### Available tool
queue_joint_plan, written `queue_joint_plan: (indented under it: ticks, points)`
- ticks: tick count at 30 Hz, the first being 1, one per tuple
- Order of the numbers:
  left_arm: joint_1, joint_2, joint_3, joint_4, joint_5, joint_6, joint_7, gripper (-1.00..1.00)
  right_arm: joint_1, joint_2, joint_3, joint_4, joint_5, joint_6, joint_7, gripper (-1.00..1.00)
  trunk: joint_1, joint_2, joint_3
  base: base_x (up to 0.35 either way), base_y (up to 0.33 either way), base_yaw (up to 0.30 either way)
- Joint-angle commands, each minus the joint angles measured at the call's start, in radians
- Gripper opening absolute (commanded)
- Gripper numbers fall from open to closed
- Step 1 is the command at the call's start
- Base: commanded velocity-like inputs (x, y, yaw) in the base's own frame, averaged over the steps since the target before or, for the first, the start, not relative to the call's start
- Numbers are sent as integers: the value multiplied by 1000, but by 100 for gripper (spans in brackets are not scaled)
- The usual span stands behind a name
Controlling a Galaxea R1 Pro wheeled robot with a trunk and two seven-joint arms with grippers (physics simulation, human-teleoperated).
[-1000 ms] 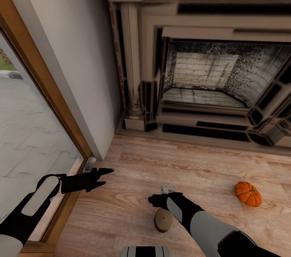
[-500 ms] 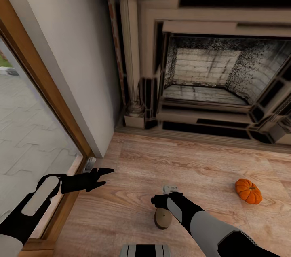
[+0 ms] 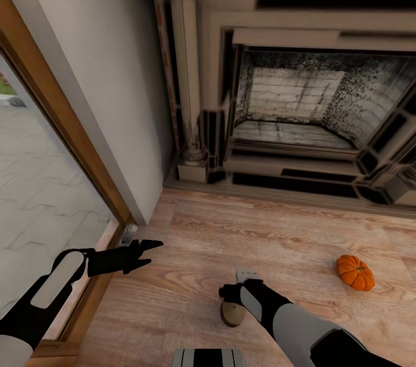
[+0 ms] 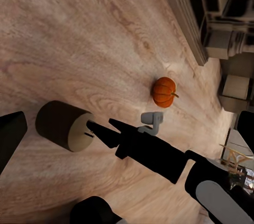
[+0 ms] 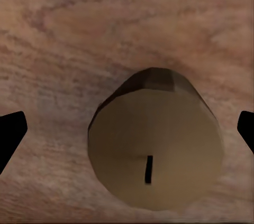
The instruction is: Place each of the two pumpkins and all three candles from the living room inside a cabinet in the living room (use any cabinet), then make sure every cabinet is closed, and position the cauldron so it is next to a table in the living room.
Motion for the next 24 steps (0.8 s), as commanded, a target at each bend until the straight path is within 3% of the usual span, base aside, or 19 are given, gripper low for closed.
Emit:
queue_joint_plan:
  ticks: [1, 7, 16, 21, 24]
  points:
    - [-1, 1, -1, 0, -8, 1, -10, 100, 0, 0, 5, -1, -8, 4, -7, 100, 0, -1, -5, 0, 0, 0]
    - [-1, 1, -1, 0, -8, 1, -10, 100, 0, 0, 5, 1, -7, 0, -7, 100, 3, -2, -28, 0, 0, 0]
    - [-1, 1, -1, 0, -8, 1, -10, 100, 0, 0, 5, 2, -5, -37, -7, 100, 3, -2, -28, 0, 0, 0]
    - [-1, 0, -1, 0, -8, 1, -10, 100, 0, 0, 5, 27, -5, -80, -7, 100, 5, -3, -47, 0, 0, 0]
    - [-1, 1, -1, 0, -8, 2, -10, 100, 0, 0, 5, 40, -4, -89, -7, 100, 5, -3, -47, 0, 0, 0]
